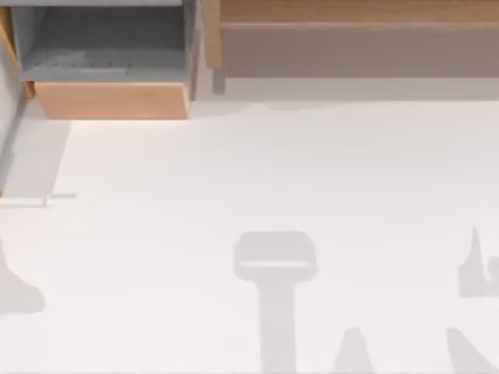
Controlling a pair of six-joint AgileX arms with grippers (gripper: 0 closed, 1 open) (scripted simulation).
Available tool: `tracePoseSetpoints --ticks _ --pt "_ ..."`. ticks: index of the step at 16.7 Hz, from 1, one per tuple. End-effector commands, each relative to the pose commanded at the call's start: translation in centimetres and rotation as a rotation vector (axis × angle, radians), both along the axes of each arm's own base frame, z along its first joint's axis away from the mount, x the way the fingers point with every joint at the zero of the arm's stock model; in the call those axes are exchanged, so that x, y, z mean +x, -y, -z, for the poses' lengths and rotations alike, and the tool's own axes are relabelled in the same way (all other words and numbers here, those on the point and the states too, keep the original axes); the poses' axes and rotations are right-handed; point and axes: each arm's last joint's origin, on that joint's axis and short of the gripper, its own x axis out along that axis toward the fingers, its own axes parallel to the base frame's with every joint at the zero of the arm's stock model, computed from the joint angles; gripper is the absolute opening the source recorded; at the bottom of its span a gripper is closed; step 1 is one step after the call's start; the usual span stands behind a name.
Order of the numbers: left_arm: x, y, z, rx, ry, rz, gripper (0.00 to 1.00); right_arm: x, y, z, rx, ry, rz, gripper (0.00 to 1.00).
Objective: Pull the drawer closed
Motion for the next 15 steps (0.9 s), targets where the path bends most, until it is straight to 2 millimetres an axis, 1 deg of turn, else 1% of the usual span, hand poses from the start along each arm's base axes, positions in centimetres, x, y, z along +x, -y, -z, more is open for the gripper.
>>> tracePoseSetpoints --ticks 5,9,15 --pt "2.3 0.0 0.0 0.002 0.001 0.000 1.00 0.0 0.0 0.0 0.000 0.000 0.000 1.00" --pt "2.4 0.0 0.0 0.002 0.001 0.000 1.00 0.0 0.0 0.0 0.000 0.000 0.000 1.00" --pt "2.4 0.0 0.0 0.002 0.001 0.000 0.55 0.0 0.0 0.0 0.000 0.000 0.000 1.00"
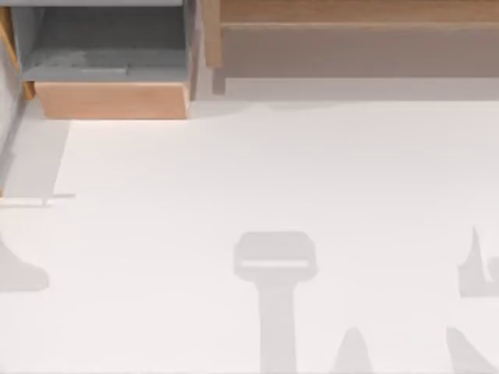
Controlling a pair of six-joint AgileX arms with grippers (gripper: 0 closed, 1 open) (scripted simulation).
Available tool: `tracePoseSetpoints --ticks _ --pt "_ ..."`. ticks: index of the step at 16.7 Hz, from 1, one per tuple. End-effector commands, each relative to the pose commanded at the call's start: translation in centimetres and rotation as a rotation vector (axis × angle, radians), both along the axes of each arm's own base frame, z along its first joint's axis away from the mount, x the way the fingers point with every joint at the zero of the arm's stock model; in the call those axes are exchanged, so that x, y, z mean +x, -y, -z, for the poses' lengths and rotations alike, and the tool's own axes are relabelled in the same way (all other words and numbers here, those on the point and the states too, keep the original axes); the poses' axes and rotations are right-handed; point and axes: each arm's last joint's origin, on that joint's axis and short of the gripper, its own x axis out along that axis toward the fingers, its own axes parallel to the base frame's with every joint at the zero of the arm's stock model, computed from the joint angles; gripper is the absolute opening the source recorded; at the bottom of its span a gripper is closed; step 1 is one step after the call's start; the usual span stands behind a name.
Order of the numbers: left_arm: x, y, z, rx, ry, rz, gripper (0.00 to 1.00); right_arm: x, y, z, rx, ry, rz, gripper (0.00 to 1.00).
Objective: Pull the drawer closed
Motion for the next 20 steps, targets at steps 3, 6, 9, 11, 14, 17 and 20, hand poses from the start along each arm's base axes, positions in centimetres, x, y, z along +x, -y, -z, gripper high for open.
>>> tracePoseSetpoints --ticks 3,6,9,11,14,17,20 --pt "0.0 0.0 0.0 0.000 0.000 0.000 0.32 0.0 0.0 0.0 0.000 0.000 0.000 1.00" --pt "0.0 0.0 0.0 0.000 0.000 0.000 0.10 0.0 0.0 0.0 0.000 0.000 0.000 1.00" --pt "0.0 0.0 0.0 0.000 0.000 0.000 0.00 0.0 0.0 0.0 0.000 0.000 0.000 1.00" --pt "0.0 0.0 0.0 0.000 0.000 0.000 0.00 0.0 0.0 0.0 0.000 0.000 0.000 1.00" --pt "0.0 0.0 0.0 0.000 0.000 0.000 0.00 0.0 0.0 0.0 0.000 0.000 0.000 1.00" --pt "0.0 0.0 0.4 -0.017 -0.018 -0.002 0.00 0.0 0.0 0.0 0.000 0.000 0.000 1.00" --pt "1.9 -0.1 0.7 -0.024 -0.025 -0.003 0.00 0.0 0.0 0.0 0.000 0.000 0.000 1.00"
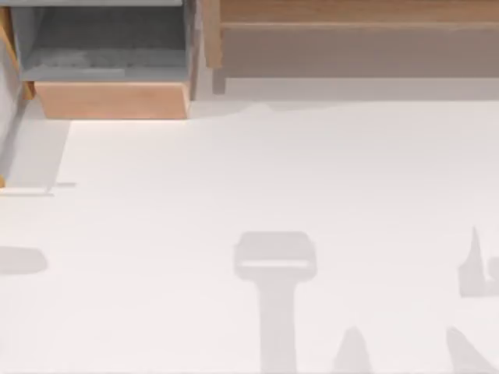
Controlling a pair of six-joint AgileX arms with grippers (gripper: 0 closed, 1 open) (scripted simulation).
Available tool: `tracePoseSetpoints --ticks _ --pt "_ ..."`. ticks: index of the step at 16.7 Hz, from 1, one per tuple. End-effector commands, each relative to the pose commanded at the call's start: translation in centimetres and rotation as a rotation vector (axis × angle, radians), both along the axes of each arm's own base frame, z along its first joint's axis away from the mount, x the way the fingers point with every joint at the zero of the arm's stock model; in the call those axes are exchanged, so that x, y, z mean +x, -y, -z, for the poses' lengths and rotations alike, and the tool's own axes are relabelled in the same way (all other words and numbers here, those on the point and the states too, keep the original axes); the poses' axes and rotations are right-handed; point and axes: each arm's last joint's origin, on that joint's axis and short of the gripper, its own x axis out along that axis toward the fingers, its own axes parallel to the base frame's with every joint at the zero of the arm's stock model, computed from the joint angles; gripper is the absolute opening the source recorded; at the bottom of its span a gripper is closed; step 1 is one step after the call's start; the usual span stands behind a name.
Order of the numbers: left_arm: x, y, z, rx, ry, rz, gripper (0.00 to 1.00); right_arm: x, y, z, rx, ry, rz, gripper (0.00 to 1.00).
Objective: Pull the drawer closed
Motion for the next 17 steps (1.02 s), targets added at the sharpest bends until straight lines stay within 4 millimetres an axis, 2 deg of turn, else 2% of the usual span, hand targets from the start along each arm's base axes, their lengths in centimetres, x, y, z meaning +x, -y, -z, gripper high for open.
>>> tracePoseSetpoints --ticks 3,5,11,17 --pt "3.0 0.0 -0.3 0.012 0.013 0.000 0.00 0.0 0.0 0.0 0.000 0.000 0.000 1.00" --pt "4.2 0.2 -0.3 0.009 0.011 0.000 0.00 0.0 0.0 0.0 0.000 0.000 0.000 1.00" --pt "4.7 0.2 0.2 -0.002 -0.009 -0.003 0.00 0.0 0.0 0.0 0.000 0.000 0.000 1.00" --pt "9.8 -0.1 -0.4 0.011 0.015 -0.004 0.00 0.0 0.0 0.0 0.000 0.000 0.000 1.00"
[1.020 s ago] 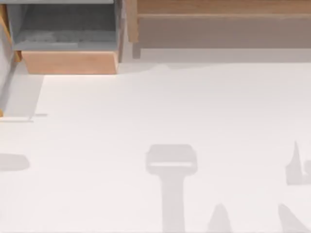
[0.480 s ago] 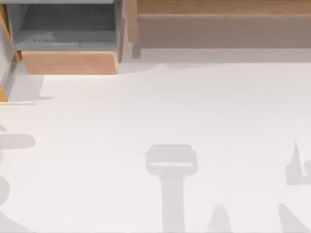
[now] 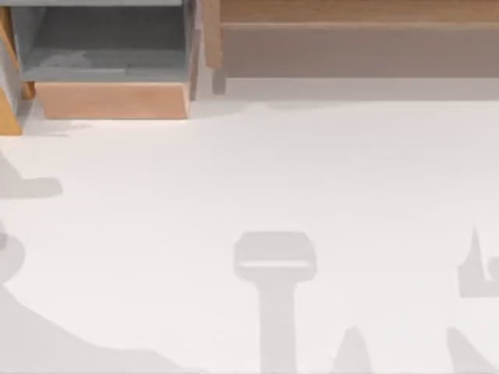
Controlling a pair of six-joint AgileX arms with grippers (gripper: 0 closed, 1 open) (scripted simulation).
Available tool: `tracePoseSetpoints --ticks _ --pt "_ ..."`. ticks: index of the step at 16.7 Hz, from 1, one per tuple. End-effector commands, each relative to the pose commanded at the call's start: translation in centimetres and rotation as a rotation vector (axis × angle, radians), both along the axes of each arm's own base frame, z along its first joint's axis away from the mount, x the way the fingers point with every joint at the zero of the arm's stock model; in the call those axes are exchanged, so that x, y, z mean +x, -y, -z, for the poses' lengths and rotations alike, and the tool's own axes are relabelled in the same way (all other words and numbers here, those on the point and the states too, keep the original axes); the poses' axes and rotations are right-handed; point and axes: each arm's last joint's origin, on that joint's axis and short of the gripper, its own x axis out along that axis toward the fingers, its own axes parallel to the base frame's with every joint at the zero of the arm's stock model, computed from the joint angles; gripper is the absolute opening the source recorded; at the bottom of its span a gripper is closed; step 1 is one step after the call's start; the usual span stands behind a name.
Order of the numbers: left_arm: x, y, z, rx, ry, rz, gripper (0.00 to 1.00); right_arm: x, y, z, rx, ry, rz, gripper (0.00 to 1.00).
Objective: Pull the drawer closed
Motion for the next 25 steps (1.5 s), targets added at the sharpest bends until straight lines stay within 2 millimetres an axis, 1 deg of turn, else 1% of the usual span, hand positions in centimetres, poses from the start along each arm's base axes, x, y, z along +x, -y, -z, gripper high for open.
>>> tracePoseSetpoints --ticks 2,5,7,9,12,14,16,19,25 --pt "0.7 0.3 0.3 -0.009 -0.013 0.000 0.00 0.0 0.0 0.0 0.000 0.000 0.000 1.00" --pt "0.5 0.1 0.3 -0.011 -0.016 -0.004 0.00 0.0 0.0 0.0 0.000 0.000 0.000 1.00" --pt "0.9 0.1 0.6 -0.015 -0.024 -0.005 0.00 0.0 0.0 0.0 0.000 0.000 0.000 1.00" --pt "2.1 0.1 0.8 -0.017 -0.029 -0.005 0.00 0.0 0.0 0.0 0.000 0.000 0.000 1.00" --pt "5.0 0.0 0.4 -0.005 -0.012 -0.005 0.00 0.0 0.0 0.0 0.000 0.000 0.000 1.00" --pt "6.4 0.2 0.3 -0.007 -0.013 -0.005 0.00 0.0 0.0 0.0 0.000 0.000 0.000 1.00" --pt "6.8 0.3 0.3 -0.011 -0.016 -0.004 0.00 0.0 0.0 0.0 0.000 0.000 0.000 1.00" --pt "6.8 0.3 0.3 -0.011 -0.016 -0.004 0.00 0.0 0.0 0.0 0.000 0.000 0.000 1.00" --pt "6.8 0.3 0.3 -0.011 -0.016 -0.004 0.45 0.0 0.0 0.0 0.000 0.000 0.000 1.00"
